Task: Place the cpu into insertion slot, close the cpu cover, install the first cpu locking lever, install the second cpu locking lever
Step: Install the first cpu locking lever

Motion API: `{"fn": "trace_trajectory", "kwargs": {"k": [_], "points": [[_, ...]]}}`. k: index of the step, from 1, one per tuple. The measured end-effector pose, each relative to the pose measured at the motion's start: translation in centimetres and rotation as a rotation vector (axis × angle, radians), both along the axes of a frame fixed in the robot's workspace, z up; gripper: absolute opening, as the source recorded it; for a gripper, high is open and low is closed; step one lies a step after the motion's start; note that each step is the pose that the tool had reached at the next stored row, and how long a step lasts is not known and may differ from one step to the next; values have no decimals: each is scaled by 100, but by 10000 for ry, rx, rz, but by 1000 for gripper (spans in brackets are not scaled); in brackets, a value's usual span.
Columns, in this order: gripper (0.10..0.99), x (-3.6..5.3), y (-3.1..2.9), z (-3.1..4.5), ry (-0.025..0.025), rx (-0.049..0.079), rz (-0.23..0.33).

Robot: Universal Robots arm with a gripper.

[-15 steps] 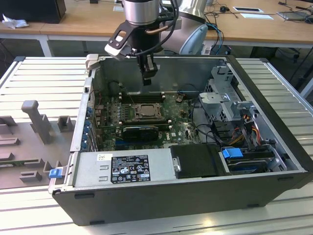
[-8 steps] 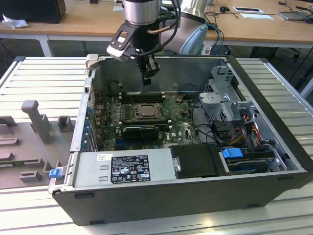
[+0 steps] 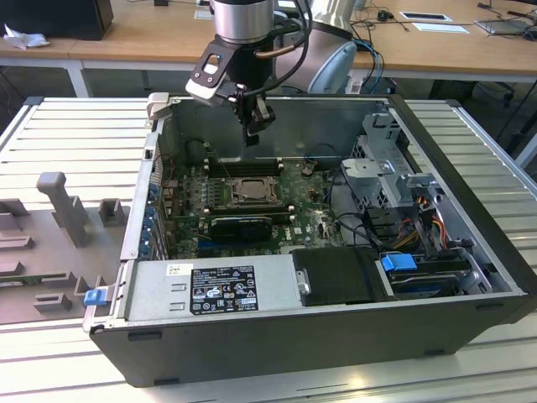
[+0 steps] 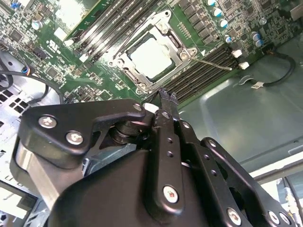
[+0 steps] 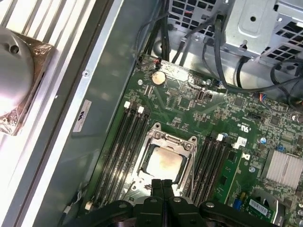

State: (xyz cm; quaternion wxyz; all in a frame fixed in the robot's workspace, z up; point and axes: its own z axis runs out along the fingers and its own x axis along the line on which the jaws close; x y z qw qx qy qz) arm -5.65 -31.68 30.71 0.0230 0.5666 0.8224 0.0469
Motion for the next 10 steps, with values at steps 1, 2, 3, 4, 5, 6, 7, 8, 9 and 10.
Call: {"fn": "trace_trajectory", "kwargs": {"k": [1, 2, 3, 4, 5, 6, 7, 8, 9, 10], "points": [[106, 0, 0, 0, 1, 0, 74], [106, 0, 0, 0, 0, 0, 199], [106, 0, 0, 0, 0, -1, 269], [106, 0, 0, 0, 0, -1, 328], [106, 0, 0, 0, 0, 0, 405], [106, 0, 0, 0, 0, 0, 480], [106, 0, 0, 0, 0, -1, 685], [106, 0, 0, 0, 0, 0, 772], [106, 0, 0, 0, 0, 0, 911], [106, 0, 0, 0, 0, 0, 998]]}}
